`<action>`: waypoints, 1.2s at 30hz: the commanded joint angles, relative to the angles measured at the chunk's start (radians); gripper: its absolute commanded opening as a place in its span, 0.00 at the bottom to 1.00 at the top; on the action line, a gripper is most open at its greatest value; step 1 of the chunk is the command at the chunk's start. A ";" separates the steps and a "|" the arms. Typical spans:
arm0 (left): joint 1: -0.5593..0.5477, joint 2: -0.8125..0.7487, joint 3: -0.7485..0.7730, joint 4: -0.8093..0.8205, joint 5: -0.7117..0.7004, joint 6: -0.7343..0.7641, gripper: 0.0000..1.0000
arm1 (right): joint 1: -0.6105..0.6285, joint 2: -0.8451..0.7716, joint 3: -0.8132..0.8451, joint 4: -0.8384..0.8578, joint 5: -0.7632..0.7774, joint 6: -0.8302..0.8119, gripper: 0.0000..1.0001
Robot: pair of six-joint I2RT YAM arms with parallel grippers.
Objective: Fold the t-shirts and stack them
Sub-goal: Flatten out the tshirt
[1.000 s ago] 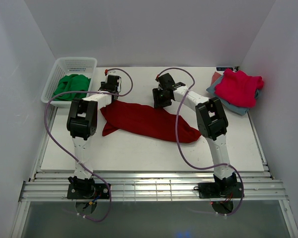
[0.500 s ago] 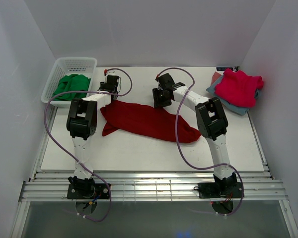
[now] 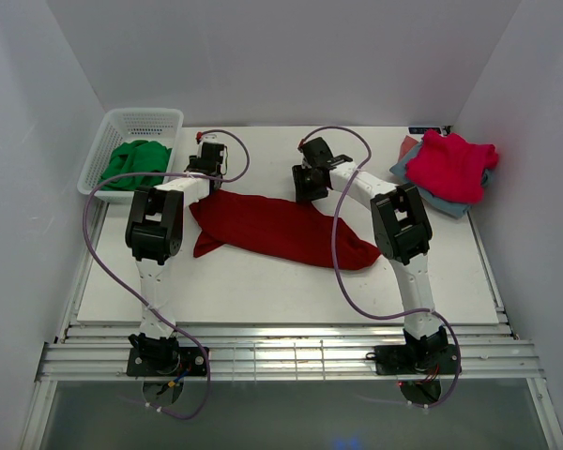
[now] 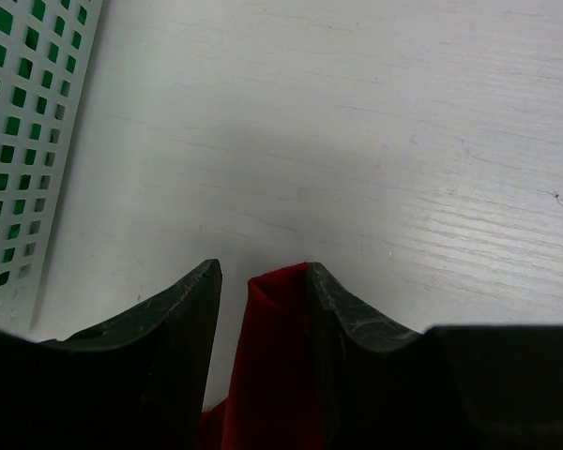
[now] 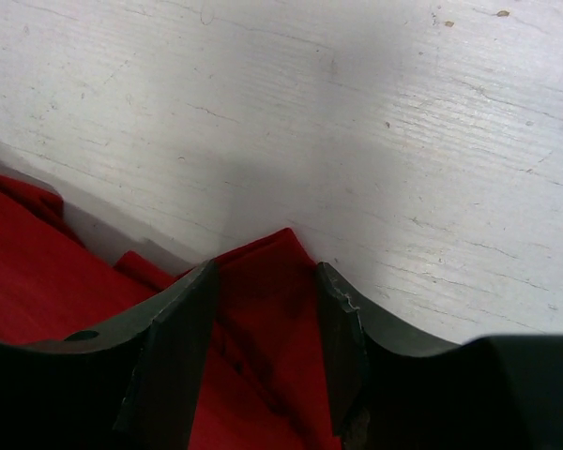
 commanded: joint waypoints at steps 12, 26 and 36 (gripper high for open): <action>0.013 -0.007 0.003 -0.011 0.018 -0.020 0.39 | -0.013 0.040 -0.023 0.012 0.006 -0.023 0.08; 0.013 -0.071 0.089 -0.052 -0.013 -0.013 0.00 | -0.033 -0.119 0.253 -0.135 0.187 -0.094 0.08; 0.016 -0.219 0.257 -0.141 0.031 0.007 0.00 | -0.085 -0.306 0.293 -0.157 0.268 -0.138 0.08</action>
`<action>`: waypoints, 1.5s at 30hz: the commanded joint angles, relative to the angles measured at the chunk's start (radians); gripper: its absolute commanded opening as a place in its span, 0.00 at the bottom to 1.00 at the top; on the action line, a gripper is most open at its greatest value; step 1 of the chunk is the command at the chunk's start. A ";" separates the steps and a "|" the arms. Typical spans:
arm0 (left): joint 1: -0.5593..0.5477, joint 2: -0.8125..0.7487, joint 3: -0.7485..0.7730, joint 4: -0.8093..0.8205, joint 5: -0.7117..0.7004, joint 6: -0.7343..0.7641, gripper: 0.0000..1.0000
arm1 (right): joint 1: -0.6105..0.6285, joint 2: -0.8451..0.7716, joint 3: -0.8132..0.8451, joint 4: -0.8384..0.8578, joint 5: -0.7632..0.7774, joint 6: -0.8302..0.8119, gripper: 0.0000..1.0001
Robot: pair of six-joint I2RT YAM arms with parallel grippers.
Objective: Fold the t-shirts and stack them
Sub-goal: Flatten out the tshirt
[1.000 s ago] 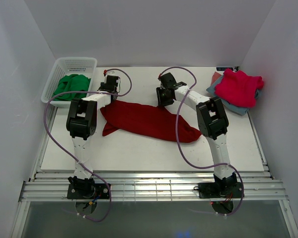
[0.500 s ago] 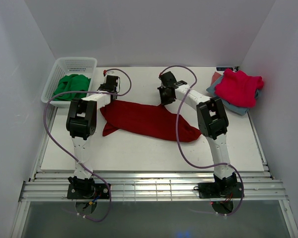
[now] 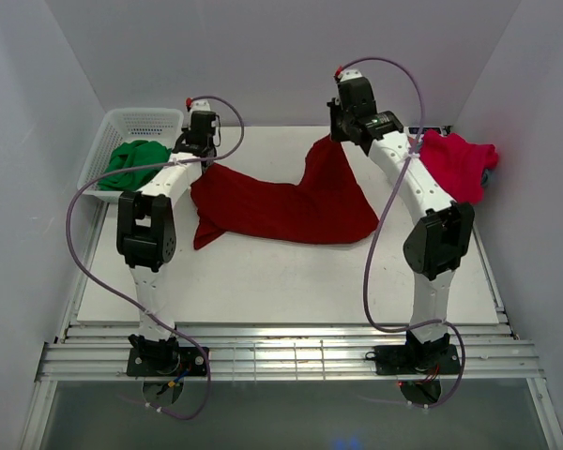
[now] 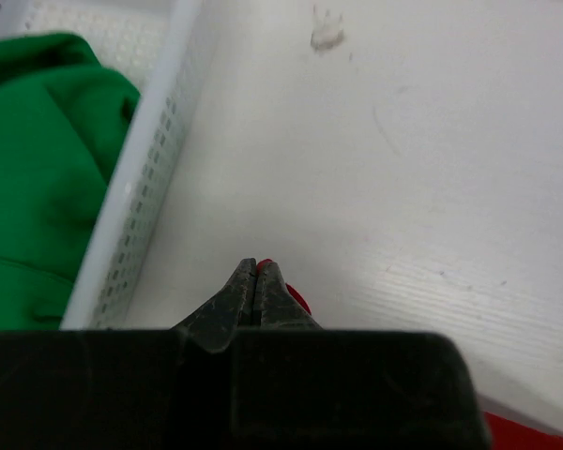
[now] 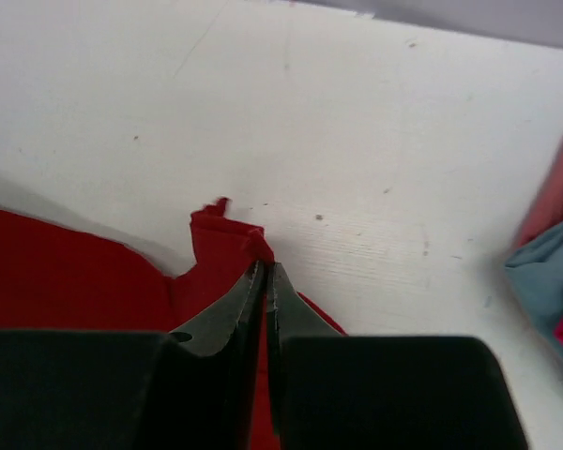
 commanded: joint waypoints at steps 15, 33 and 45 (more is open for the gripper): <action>0.021 -0.272 0.321 -0.124 0.036 0.049 0.02 | -0.102 -0.281 0.161 -0.040 0.208 -0.127 0.08; 0.048 -0.676 0.565 -0.267 0.803 -0.118 0.00 | -0.125 -0.738 0.144 0.087 -0.286 -0.123 0.08; 0.025 -0.866 0.622 -0.129 0.843 -0.253 0.00 | -0.125 -0.919 0.210 0.302 -0.332 -0.049 0.08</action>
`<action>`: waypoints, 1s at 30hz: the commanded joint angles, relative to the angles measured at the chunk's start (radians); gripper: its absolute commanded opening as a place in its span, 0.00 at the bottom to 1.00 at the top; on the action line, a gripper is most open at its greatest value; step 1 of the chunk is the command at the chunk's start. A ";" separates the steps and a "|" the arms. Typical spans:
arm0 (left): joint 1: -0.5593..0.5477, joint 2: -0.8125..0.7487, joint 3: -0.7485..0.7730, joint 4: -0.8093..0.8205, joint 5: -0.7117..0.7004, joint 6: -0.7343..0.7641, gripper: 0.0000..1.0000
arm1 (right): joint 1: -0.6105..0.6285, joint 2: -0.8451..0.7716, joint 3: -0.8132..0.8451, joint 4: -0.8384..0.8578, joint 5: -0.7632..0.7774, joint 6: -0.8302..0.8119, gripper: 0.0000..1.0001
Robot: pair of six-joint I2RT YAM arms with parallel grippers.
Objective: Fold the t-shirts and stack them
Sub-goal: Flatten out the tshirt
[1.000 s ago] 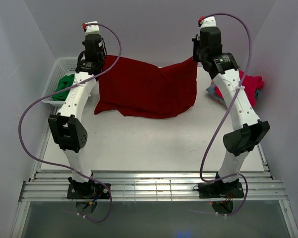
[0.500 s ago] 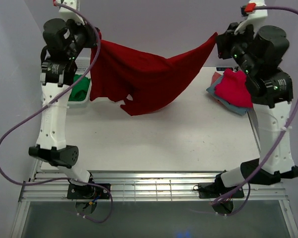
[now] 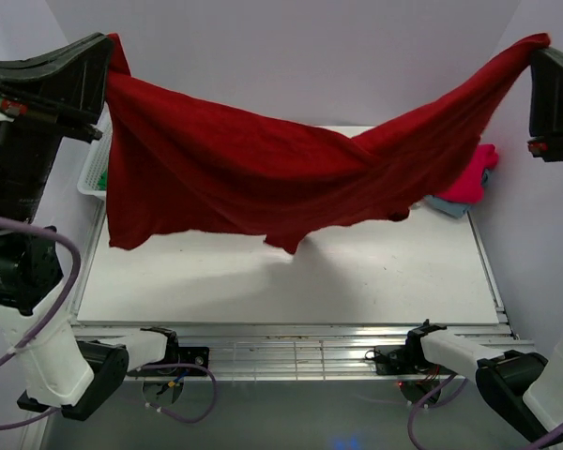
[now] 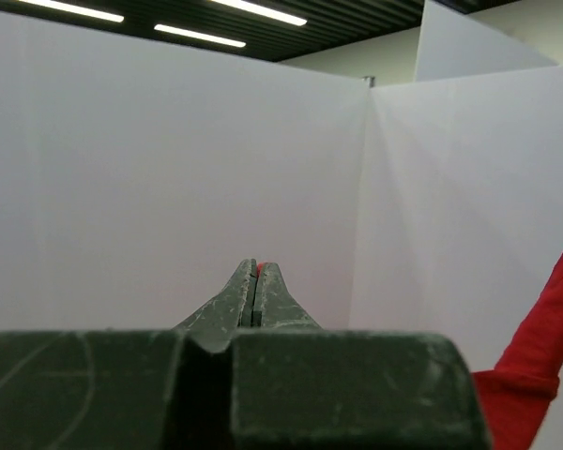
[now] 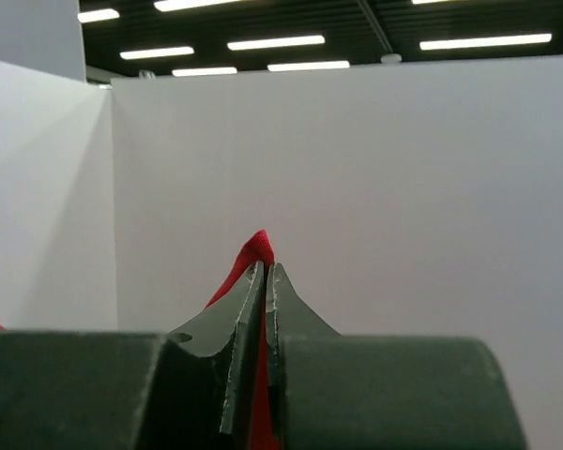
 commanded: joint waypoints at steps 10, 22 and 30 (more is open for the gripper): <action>-0.031 -0.101 -0.378 0.157 -0.191 -0.066 0.00 | 0.001 0.027 -0.068 0.227 0.128 0.008 0.08; -0.016 0.034 -1.218 0.389 -0.584 0.038 0.00 | -0.022 0.448 -0.537 0.262 0.164 -0.016 0.08; -0.010 0.440 -1.187 0.467 -0.624 0.061 0.08 | -0.025 0.731 -0.733 0.355 0.353 -0.016 0.08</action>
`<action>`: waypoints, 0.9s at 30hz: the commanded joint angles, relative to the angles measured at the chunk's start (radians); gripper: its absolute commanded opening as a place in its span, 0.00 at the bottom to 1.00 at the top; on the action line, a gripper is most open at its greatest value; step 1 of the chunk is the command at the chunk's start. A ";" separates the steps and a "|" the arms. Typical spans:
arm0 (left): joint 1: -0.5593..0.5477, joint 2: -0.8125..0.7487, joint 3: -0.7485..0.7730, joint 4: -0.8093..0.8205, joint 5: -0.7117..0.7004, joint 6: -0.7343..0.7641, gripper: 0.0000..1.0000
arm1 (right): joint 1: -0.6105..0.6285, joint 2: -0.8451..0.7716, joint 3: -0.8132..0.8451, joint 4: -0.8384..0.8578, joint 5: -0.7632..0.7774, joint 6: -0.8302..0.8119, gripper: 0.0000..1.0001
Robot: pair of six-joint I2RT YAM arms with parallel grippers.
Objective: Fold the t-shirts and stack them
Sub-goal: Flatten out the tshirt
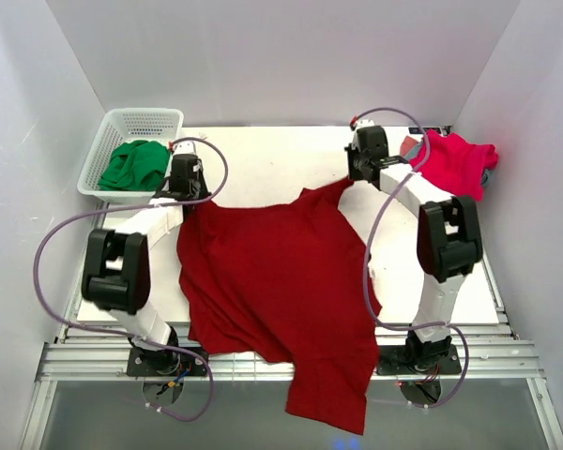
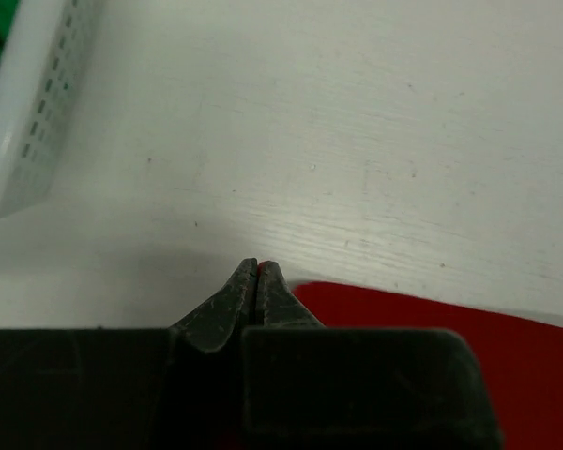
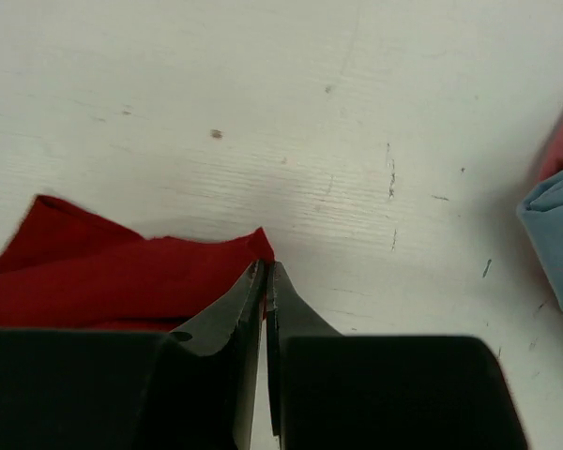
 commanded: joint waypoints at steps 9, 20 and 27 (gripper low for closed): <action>0.004 0.335 0.359 -0.030 -0.018 0.064 0.26 | -0.009 0.128 0.253 -0.008 0.124 -0.029 0.08; 0.004 0.392 0.424 -0.115 -0.101 0.085 0.50 | -0.009 0.301 0.506 -0.154 0.123 -0.044 0.08; 0.002 0.359 0.433 -0.145 -0.088 0.079 0.62 | -0.011 0.246 0.375 -0.165 0.123 -0.041 0.48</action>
